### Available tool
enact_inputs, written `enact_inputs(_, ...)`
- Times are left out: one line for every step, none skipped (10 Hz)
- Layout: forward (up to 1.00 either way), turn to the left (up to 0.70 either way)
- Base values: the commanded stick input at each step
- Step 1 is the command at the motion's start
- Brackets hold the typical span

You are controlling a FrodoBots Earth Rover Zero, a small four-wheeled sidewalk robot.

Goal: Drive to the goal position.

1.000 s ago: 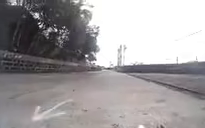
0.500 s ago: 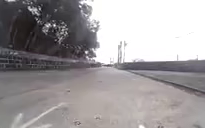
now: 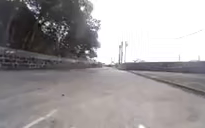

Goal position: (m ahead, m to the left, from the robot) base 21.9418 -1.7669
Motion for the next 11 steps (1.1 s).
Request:
enact_inputs(0.7, 0.0)
enact_inputs(0.7, 0.0)
enact_inputs(0.7, 0.0)
enact_inputs(0.7, 0.0)
enact_inputs(0.7, 0.0)
enact_inputs(0.7, 0.0)
enact_inputs(0.7, 0.0)
enact_inputs(0.7, 0.0)
enact_inputs(0.7, 0.0)
enact_inputs(0.7, 0.0)
enact_inputs(0.7, 0.0)
